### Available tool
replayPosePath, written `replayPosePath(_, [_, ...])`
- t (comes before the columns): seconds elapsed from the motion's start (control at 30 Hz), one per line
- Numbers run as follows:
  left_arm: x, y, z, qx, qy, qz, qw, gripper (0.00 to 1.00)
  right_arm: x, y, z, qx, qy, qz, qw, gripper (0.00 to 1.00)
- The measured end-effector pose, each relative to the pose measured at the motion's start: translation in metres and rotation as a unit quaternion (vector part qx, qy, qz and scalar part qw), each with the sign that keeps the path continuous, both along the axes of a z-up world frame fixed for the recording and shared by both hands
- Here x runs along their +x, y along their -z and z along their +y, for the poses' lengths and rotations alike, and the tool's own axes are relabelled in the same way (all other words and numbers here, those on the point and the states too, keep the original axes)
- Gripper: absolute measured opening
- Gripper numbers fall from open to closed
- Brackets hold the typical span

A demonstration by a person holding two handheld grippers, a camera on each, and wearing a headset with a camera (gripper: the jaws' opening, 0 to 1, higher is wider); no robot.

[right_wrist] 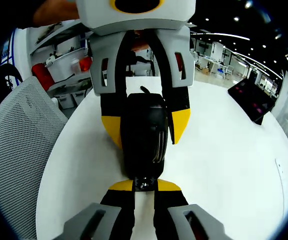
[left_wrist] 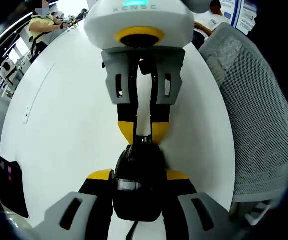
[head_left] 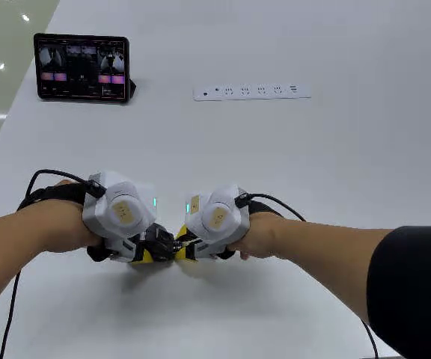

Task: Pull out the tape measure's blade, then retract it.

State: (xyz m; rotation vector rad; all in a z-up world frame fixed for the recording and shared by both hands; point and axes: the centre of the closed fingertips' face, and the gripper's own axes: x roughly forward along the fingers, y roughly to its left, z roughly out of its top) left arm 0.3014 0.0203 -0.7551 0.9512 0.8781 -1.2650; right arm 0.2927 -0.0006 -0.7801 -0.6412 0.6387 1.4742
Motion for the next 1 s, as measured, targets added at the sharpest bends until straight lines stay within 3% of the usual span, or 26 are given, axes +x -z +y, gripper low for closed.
replayPosePath(1.0, [0.001, -0.001, 0.000, -0.012, -0.012, 0.004, 0.9998, 0.33, 0.002, 0.001, -0.014, -0.020, 0.018, 0.006, 0.9996, 0.10])
